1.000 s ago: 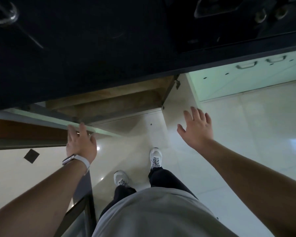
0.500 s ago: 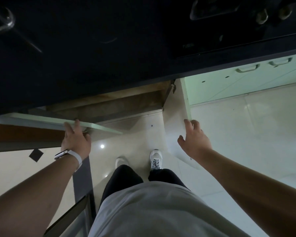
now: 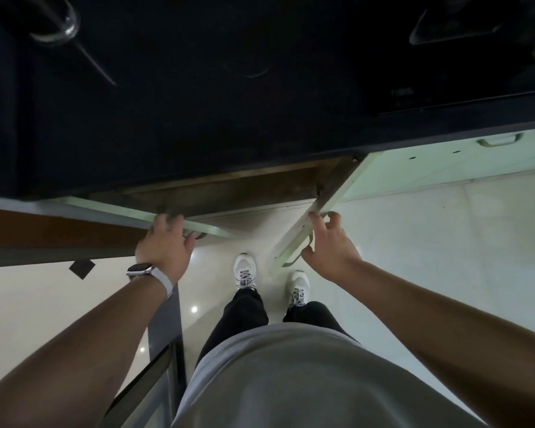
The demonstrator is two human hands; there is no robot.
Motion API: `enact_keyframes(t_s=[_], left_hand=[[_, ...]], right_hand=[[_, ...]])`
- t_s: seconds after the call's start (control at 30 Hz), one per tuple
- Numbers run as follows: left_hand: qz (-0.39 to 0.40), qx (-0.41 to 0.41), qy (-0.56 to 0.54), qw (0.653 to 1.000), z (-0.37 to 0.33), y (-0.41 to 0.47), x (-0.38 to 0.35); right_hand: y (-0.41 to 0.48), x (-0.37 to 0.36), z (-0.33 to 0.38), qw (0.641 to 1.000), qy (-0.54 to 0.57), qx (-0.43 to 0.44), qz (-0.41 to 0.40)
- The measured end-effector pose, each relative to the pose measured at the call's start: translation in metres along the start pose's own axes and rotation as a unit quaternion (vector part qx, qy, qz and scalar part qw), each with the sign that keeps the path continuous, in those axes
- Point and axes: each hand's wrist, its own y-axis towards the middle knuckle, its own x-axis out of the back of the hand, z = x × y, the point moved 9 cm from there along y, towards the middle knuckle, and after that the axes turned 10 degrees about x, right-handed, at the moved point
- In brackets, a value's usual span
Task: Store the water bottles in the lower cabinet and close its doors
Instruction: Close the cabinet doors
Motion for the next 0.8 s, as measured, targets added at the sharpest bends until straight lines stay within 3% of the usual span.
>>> enact_keyframes(t_s=[0.17,0.43,0.8], left_hand=[[-0.004,-0.063,0.001,0.998,0.002,0.016,0.01],[-0.143,-0.219,0.012,0.965,-0.016,0.039,0.032],[-0.207,-0.194,-0.023,0.959,-0.052,0.095,0.062]], right_hand=[[0.029,0.015,0.018,0.994,-0.102,-0.016,-0.031],[0.072,0.03,0.045,0.957,-0.262,0.075,-0.096],[0.142,0.056,0.072,0.951,-0.276,0.075,-0.121]])
